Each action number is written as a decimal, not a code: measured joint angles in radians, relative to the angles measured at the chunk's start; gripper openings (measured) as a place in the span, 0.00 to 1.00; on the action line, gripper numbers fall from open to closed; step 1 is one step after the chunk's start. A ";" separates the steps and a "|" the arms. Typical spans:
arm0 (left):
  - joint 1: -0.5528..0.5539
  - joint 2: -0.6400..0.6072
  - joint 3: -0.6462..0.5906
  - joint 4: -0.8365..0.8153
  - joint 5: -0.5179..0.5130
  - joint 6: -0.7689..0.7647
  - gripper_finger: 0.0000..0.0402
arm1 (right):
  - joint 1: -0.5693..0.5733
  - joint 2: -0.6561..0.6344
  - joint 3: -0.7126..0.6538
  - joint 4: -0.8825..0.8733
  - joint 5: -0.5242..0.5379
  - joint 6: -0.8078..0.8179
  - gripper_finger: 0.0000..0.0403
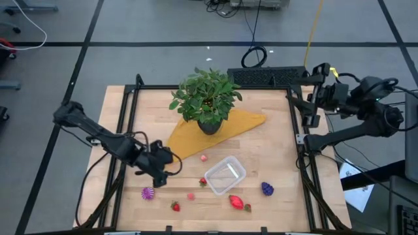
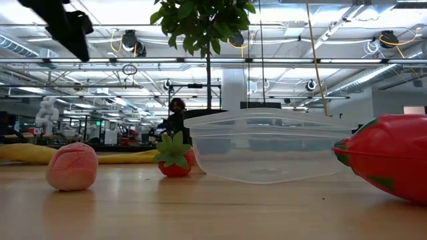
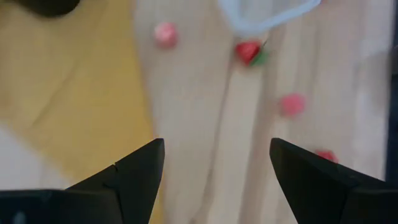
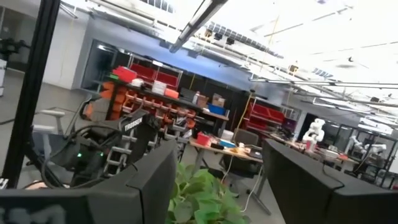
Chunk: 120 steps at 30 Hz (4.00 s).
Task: Pick and placing Produce into tupperware
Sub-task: Put the top lychee into the transparent bin
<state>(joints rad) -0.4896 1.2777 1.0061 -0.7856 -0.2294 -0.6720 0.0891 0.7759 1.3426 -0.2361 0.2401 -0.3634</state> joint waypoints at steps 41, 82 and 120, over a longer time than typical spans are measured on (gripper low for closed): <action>0.027 0.247 0.000 0.242 -0.202 -0.543 0.73 | 0.000 0.048 0.000 0.173 -0.005 -0.114 0.57; 0.101 0.507 0.000 0.580 -0.236 -0.384 0.73 | 0.000 0.090 0.001 0.187 -0.007 -0.127 0.57; 0.158 0.490 -0.001 0.521 -0.255 -0.343 0.73 | 0.000 0.100 0.000 0.172 -0.007 -0.120 0.57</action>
<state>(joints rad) -0.3317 1.7676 1.0050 -0.2642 -0.4848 -1.0152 0.0887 0.8758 1.3430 -0.0644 0.2333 -0.4835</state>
